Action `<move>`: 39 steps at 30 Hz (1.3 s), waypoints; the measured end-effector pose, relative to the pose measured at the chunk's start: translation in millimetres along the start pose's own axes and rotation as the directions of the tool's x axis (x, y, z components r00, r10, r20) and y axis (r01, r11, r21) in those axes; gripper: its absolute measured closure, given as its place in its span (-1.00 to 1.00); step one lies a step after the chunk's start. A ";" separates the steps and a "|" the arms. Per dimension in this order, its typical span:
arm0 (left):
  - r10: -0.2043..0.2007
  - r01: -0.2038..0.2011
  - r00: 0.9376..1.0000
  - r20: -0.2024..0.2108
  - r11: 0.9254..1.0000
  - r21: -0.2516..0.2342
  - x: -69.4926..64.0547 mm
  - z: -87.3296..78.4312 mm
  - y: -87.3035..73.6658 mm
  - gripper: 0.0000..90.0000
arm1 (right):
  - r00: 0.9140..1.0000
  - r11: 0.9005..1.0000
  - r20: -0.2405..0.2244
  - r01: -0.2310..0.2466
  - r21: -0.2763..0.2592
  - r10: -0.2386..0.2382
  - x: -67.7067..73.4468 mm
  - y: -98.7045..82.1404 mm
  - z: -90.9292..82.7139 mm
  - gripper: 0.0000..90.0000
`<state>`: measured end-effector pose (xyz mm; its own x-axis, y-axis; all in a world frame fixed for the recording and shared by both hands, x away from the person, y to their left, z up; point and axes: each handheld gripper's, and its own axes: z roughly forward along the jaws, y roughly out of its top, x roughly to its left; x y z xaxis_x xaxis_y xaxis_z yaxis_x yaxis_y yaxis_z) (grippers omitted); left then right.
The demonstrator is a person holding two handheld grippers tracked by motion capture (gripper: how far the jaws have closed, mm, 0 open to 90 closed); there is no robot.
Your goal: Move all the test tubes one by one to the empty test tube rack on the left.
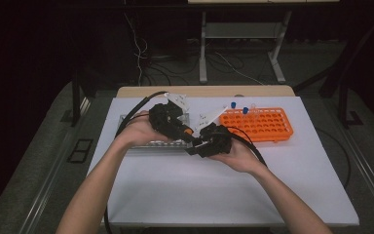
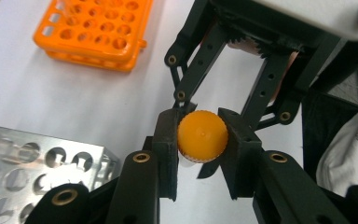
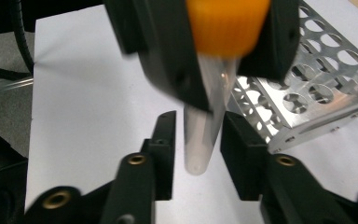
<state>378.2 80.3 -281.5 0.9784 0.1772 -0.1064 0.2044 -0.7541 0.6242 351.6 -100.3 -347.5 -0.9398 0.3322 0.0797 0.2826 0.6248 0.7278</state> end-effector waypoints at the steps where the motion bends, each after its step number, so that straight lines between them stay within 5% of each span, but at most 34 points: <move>1: -0.009 0.009 1.000 -0.004 1.000 -0.009 0.1 -1.4 -0.4 0.52 | 1.000 1.000 0.005 0.002 0.000 -0.002 -0.8 -0.5 -1.6 0.38; 9: -0.028 0.027 0.998 -0.049 0.999 -0.018 5.7 -16.9 -3.4 0.52 | 0.999 1.000 0.029 -0.019 -0.017 0.020 -3.8 -2.9 -16.2 0.14; 24: -0.103 0.098 0.981 -0.164 0.994 -0.038 36.3 -39.4 -11.9 0.52 | 0.995 0.996 0.030 -0.090 -0.018 0.091 -4.5 -20.2 -40.5 -0.99; 39: -0.166 0.159 0.962 -0.217 0.986 -0.050 81.2 -39.6 -6.7 0.52 | 0.988 0.989 0.039 -0.146 -0.025 0.147 -8.2 -53.3 -60.0 -0.99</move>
<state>455.1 124.8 -263.7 0.9006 0.4330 -0.0378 0.3555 -0.6837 0.6373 332.8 -178.7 -346.1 -0.8801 0.4473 0.1594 0.4117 0.5515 0.7255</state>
